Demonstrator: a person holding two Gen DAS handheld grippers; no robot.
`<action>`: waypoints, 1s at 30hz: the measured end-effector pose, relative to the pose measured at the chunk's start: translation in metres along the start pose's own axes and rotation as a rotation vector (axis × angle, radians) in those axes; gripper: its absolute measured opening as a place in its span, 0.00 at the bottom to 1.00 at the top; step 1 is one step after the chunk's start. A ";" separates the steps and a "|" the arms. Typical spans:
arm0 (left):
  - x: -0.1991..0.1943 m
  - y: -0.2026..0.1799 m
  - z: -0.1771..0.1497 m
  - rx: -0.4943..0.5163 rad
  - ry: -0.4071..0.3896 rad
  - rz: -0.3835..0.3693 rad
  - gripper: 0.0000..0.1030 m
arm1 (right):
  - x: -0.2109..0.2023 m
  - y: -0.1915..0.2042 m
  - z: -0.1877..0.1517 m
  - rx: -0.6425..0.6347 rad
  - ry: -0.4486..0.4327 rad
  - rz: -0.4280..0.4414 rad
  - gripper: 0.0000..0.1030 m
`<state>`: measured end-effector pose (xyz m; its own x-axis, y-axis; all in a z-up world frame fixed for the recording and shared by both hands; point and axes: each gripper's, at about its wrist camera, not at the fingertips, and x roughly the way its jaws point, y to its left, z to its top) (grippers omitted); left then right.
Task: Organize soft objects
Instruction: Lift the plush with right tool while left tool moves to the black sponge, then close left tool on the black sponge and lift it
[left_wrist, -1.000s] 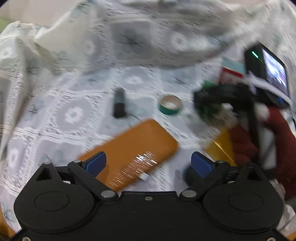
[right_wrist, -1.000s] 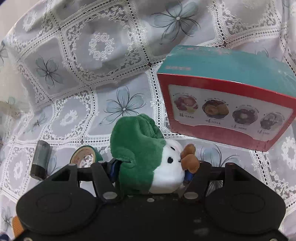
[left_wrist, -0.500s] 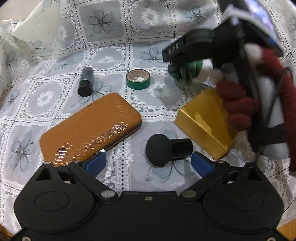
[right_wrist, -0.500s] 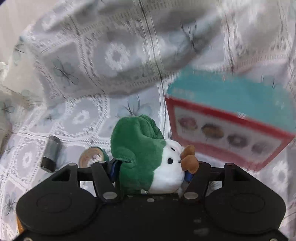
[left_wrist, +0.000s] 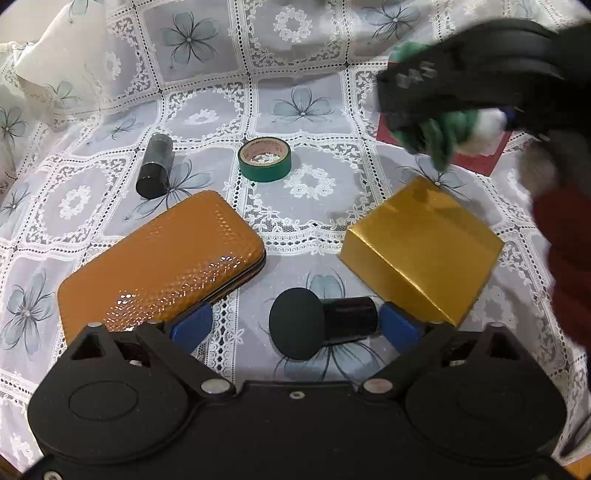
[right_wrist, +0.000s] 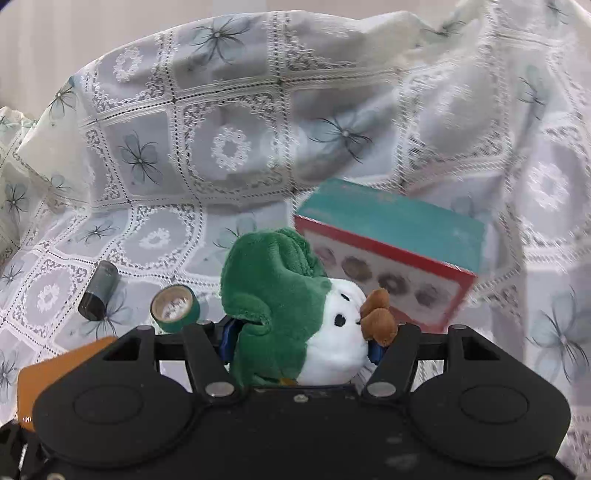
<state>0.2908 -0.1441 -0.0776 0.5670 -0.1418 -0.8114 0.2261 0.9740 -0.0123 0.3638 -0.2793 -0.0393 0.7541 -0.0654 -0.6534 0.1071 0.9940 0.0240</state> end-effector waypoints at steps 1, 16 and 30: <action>0.002 0.001 0.001 -0.004 0.010 -0.007 0.80 | -0.002 -0.002 -0.003 0.009 -0.001 -0.004 0.61; -0.026 0.013 0.002 -0.024 -0.010 -0.071 0.53 | -0.076 -0.016 -0.047 0.148 -0.003 0.014 0.61; -0.110 0.075 -0.056 -0.092 0.018 -0.091 0.54 | -0.168 0.019 -0.108 0.116 0.042 0.083 0.61</action>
<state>0.2013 -0.0451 -0.0224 0.5332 -0.2285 -0.8145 0.2018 0.9694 -0.1398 0.1697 -0.2396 -0.0108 0.7358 0.0228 -0.6768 0.1213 0.9788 0.1649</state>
